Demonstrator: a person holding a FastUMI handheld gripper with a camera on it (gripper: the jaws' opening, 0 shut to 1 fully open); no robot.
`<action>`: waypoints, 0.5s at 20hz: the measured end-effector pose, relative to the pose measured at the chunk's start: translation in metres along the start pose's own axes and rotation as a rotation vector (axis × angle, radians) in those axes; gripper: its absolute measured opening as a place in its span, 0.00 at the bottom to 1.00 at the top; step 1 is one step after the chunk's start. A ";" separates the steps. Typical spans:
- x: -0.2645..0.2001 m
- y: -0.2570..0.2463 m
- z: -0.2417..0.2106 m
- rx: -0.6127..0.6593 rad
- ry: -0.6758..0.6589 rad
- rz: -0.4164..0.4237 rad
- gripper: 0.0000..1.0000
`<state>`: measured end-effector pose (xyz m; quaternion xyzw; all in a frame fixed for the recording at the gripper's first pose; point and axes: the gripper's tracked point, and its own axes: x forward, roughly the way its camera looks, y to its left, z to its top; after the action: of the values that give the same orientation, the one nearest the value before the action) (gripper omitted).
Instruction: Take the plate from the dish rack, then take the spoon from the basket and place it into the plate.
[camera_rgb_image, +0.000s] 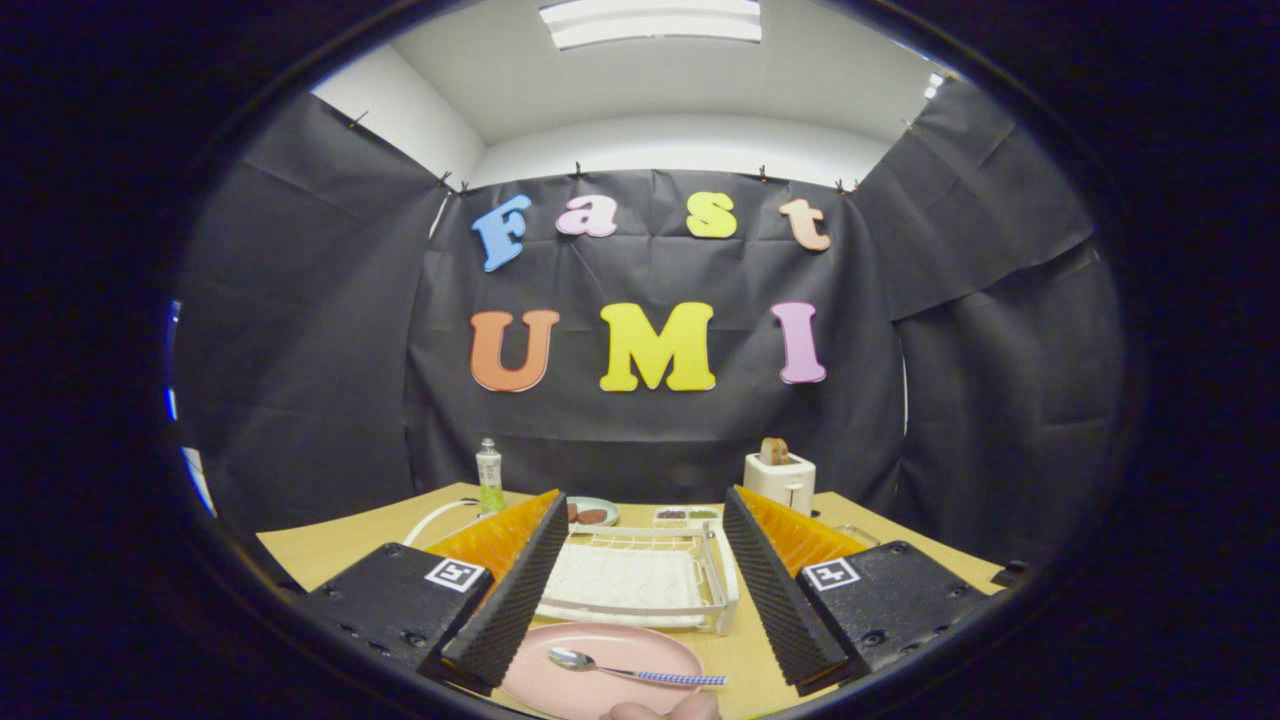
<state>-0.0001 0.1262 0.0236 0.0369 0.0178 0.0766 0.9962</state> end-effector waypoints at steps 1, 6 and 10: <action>0.000 0.003 0.000 0.003 0.005 -0.001 1.00; -0.009 0.001 0.004 -0.008 -0.035 -0.032 1.00; -0.010 -0.003 -0.002 -0.007 -0.026 -0.052 1.00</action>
<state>-0.0092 0.1214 0.0220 0.0341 0.0056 0.0502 0.9981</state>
